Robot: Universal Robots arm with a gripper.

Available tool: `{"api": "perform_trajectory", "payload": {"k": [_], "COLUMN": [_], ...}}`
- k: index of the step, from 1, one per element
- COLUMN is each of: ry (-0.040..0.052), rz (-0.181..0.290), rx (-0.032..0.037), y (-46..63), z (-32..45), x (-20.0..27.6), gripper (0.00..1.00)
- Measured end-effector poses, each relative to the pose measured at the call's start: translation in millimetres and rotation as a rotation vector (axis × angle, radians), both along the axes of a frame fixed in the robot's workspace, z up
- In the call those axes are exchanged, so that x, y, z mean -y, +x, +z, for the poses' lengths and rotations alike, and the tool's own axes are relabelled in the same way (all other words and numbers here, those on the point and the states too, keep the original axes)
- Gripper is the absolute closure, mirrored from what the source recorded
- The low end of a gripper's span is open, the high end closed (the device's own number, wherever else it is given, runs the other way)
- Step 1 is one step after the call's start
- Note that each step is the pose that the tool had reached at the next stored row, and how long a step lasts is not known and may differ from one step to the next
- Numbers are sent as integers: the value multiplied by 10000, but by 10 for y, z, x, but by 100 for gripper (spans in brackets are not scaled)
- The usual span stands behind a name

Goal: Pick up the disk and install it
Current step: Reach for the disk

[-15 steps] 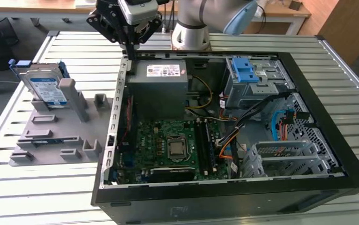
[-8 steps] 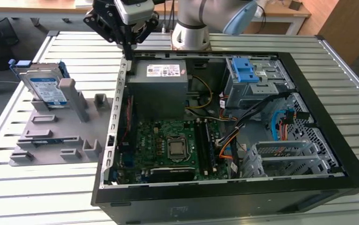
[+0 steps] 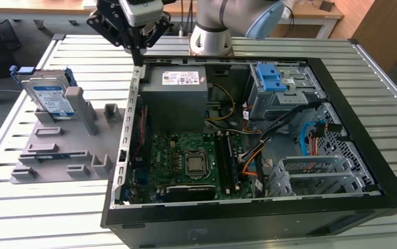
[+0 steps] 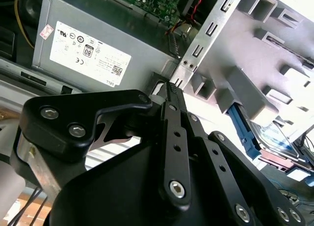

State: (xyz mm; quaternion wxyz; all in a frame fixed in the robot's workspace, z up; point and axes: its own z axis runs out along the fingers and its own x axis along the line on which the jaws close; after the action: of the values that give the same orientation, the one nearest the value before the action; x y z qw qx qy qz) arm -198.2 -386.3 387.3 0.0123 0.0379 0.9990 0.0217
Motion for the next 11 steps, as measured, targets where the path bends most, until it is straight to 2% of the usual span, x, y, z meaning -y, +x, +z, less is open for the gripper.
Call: {"api": "perform_trajectory", "payload": {"k": [11], "ry": [-1], "rz": [-1], "rx": [0], "y": [-110], "z": [-5], "x": [-25], "gripper": [89]}}
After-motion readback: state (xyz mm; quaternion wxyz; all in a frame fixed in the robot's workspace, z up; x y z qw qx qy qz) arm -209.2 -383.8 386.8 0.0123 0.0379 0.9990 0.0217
